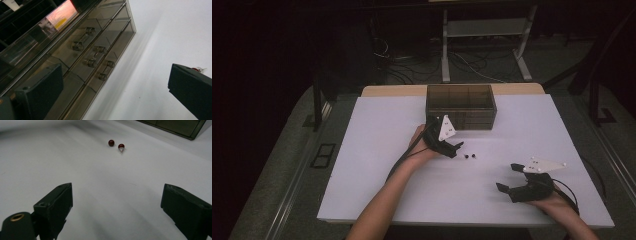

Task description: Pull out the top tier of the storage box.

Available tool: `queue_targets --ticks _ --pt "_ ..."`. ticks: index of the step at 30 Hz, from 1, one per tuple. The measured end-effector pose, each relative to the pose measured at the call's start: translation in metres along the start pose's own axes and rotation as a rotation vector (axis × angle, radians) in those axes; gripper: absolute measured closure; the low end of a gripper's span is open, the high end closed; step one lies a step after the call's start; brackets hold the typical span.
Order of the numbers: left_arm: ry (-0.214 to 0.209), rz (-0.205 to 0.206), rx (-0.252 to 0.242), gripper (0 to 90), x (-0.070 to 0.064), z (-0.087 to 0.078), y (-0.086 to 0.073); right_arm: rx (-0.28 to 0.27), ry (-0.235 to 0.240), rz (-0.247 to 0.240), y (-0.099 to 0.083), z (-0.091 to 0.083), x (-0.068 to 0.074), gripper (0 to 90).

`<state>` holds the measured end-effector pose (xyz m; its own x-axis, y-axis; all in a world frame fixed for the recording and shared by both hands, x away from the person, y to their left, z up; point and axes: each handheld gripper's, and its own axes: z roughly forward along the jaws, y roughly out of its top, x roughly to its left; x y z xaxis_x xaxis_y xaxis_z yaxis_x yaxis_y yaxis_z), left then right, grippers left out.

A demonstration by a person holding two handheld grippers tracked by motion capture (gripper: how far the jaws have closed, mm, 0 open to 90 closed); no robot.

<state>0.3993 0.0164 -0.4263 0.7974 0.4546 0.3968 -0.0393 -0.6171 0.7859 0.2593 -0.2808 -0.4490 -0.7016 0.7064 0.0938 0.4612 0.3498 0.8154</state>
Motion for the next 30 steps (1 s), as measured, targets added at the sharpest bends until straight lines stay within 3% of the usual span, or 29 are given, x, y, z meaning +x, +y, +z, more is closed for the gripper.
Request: queue_targets --ticks 15,16,30 --pt "0.053 0.107 0.031 0.0 -0.005 0.000 0.000 0.002 0.000 -0.002 0.000 0.001 0.000 9.9" --pt "0.057 0.100 0.024 0.0 -0.006 0.001 0.000 0.002 0.001 -0.003 0.000 0.001 0.000 9.9" --pt "0.101 0.211 0.061 0.0 -0.010 0.002 0.000 0.002 0.001 -0.002 0.000 0.000 0.000 9.9"
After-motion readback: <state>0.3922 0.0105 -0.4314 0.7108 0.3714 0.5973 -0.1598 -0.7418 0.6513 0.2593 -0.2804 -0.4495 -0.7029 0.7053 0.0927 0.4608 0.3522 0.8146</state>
